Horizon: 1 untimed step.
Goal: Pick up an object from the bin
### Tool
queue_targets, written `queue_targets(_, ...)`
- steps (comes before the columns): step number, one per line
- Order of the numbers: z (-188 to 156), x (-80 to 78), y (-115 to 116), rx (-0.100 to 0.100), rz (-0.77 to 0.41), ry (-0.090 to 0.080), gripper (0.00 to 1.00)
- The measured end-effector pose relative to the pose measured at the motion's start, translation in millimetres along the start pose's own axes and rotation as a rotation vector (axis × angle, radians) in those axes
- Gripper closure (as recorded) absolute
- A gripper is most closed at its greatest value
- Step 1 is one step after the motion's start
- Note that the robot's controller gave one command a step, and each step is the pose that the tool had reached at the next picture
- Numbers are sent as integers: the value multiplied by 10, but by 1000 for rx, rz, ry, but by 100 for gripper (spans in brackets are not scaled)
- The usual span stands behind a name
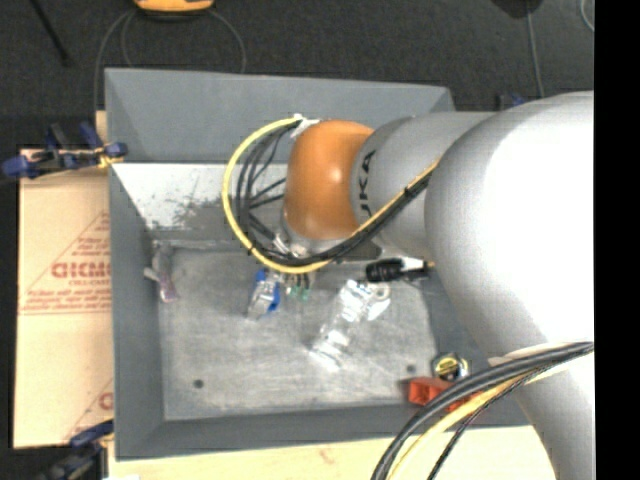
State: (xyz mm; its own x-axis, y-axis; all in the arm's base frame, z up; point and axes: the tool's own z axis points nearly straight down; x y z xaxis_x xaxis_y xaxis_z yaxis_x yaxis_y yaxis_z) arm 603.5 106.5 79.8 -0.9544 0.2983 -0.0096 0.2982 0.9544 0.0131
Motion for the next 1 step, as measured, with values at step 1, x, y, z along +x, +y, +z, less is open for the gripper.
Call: queue_targets(1, -1648, -73, 6, 7, 6, -1, 100)
